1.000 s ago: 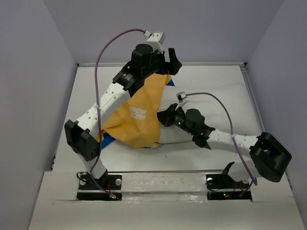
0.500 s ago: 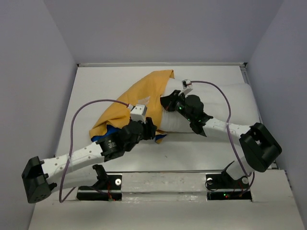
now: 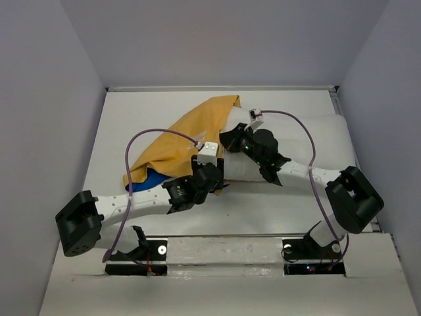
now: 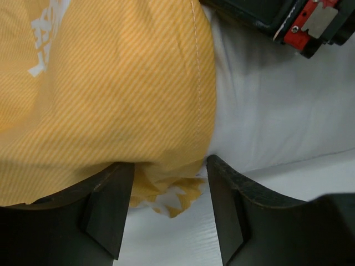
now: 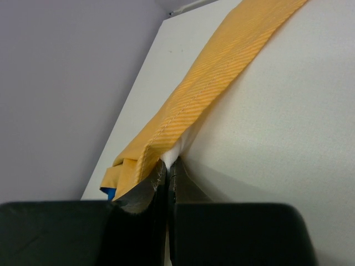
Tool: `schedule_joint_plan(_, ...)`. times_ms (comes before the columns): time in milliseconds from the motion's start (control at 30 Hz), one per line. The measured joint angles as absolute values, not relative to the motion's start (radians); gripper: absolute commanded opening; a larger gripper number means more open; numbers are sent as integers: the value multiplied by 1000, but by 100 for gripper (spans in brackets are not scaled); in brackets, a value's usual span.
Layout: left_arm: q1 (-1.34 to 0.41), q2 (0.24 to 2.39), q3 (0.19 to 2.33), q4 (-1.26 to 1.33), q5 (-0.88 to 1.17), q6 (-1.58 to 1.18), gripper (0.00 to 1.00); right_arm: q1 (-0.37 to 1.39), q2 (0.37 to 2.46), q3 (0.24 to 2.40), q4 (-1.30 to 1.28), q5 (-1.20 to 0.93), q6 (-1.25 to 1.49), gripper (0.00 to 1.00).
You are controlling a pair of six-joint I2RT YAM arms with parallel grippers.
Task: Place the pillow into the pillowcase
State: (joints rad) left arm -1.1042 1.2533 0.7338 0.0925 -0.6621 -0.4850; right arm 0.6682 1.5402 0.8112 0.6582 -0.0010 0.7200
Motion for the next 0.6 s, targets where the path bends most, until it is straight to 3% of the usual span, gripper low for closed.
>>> schedule_joint_plan(67,-1090,1276,743,108,-664,-470,49,666,1539,811,658,-1,720,0)
schedule_joint_plan(100,-1085,1282,745,114,-663,-463,31,664,1539,811,658,-4,720,0)
schedule_joint_plan(233,-1066,1309,760,133,-649,-436,0,661,1539,812,658,-11,720,0)
schedule_joint_plan(600,-1165,1256,786,194,-579,-416,0,661,1597,871,647,-40,760,0)
